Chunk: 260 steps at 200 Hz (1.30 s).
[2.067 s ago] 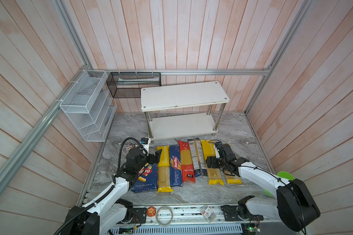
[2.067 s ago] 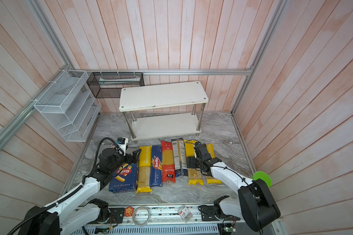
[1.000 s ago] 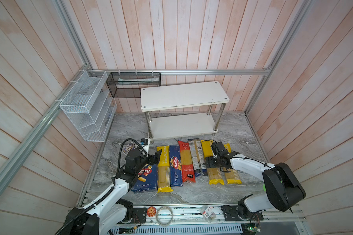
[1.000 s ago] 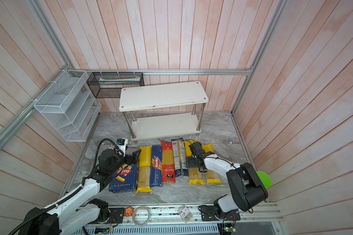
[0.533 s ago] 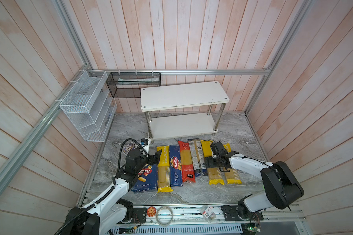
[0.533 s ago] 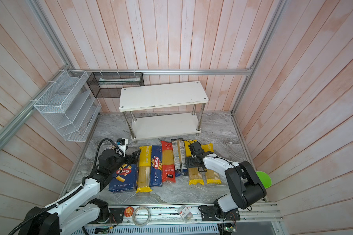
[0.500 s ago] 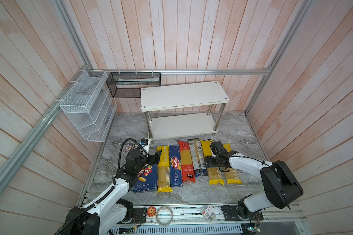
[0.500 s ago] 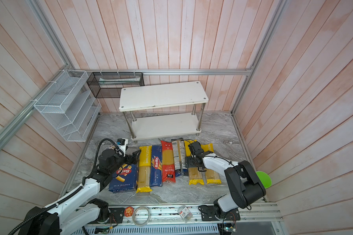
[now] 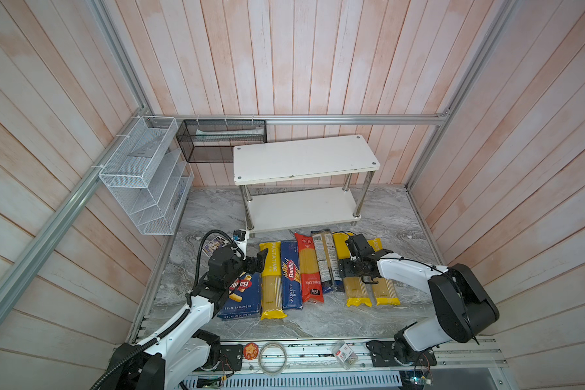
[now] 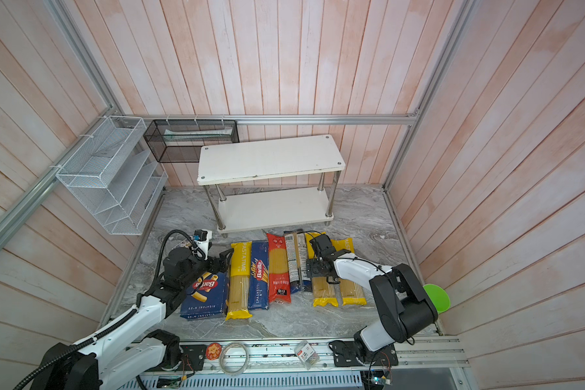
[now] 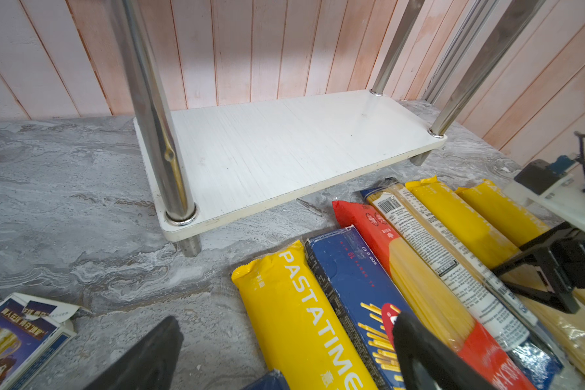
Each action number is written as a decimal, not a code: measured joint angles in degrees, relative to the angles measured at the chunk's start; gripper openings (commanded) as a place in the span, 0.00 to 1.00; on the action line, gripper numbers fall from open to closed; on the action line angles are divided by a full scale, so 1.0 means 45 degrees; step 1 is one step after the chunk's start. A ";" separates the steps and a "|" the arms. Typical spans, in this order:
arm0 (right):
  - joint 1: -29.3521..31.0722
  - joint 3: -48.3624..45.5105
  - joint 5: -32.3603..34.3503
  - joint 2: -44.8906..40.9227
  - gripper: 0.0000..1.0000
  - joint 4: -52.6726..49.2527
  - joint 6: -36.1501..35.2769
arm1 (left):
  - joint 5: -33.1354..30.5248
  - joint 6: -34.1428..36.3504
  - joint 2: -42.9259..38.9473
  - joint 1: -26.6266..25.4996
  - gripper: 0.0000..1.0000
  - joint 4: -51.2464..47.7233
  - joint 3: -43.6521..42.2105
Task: Place and organize the pasta boxes and bags onto the shelf
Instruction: 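Close the right gripper on the end of the yellow PASTATIME bag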
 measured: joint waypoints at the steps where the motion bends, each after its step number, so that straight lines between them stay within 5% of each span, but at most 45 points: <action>1: 0.0000 -0.0010 -0.0005 -0.0005 0.86 0.0005 0.0000 | 0.0000 0.0000 0.0000 0.0000 1.00 0.0000 0.0000; 62: 0.0029 -0.0500 -0.0029 -0.0675 0.77 0.0325 0.0262 | 0.0000 -0.0005 -0.0005 0.0000 1.00 0.0000 0.0000; 149: 0.0039 -0.0549 -0.0350 -0.0476 0.82 0.0389 0.0277 | 0.0000 -0.0005 -0.0092 0.0000 1.00 0.0005 0.0000; 260: 0.0097 -0.0427 -0.0087 -0.0719 0.36 0.0350 0.0350 | 0.0000 -0.0005 -0.0126 0.0000 1.00 0.0005 0.0000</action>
